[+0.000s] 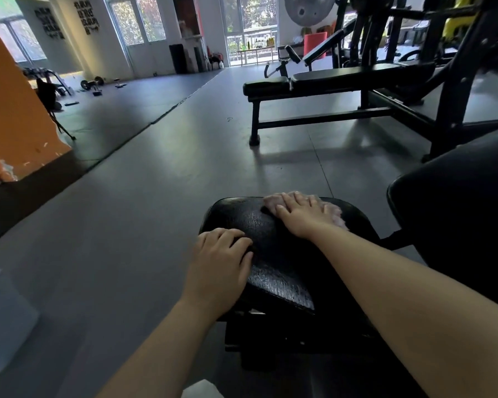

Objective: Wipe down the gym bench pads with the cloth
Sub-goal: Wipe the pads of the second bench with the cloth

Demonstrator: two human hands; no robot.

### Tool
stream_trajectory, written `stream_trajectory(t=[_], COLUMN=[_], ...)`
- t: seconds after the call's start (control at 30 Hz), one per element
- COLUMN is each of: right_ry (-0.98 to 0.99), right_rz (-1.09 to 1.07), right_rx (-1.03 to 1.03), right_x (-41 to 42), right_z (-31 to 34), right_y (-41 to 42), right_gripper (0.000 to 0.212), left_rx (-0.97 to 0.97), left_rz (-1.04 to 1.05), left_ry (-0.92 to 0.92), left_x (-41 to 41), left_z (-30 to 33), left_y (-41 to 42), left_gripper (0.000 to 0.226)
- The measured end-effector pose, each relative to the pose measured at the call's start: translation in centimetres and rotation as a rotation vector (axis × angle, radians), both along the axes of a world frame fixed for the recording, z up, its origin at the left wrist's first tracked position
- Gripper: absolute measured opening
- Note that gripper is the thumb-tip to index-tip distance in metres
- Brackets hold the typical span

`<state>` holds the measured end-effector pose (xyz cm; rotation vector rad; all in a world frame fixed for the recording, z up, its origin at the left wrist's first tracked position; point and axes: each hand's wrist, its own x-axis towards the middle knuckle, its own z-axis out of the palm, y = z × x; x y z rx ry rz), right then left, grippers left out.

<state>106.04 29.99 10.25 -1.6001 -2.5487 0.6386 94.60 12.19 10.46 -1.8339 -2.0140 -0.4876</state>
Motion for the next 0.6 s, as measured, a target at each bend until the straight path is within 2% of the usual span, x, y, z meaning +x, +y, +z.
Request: stream_trajectory(t=[0.1,0.23,0.5,0.6], right_ry=[-0.029,-0.051,0.053,0.076], right_rz=[-0.067,-0.05,0.299,0.296], right_rx=[-0.004,-0.022,0.026,0.061], right_x=[1.2,0.0,-5.2,-5.3], right_z=[-0.4,-0.4,1.8,1.5], right_y=[1.0,0.8,-3.5,-3.4], right_gripper=[0.056,0.056,0.052,0.051], left_rx=[-0.019,-0.05,-0.148,-0.159], left_rz=[-0.005,-0.005,-0.007,-0.011], left_ry=[-0.007,-0.002,0.036,0.036], left_x=[0.1,0.0,-0.2,-0.2], left_z=[0.1,0.5,0.7,0.5], left_y=[0.0,-0.2,-0.5,-0.5], left_gripper=[0.033,0.034,0.039,0.04])
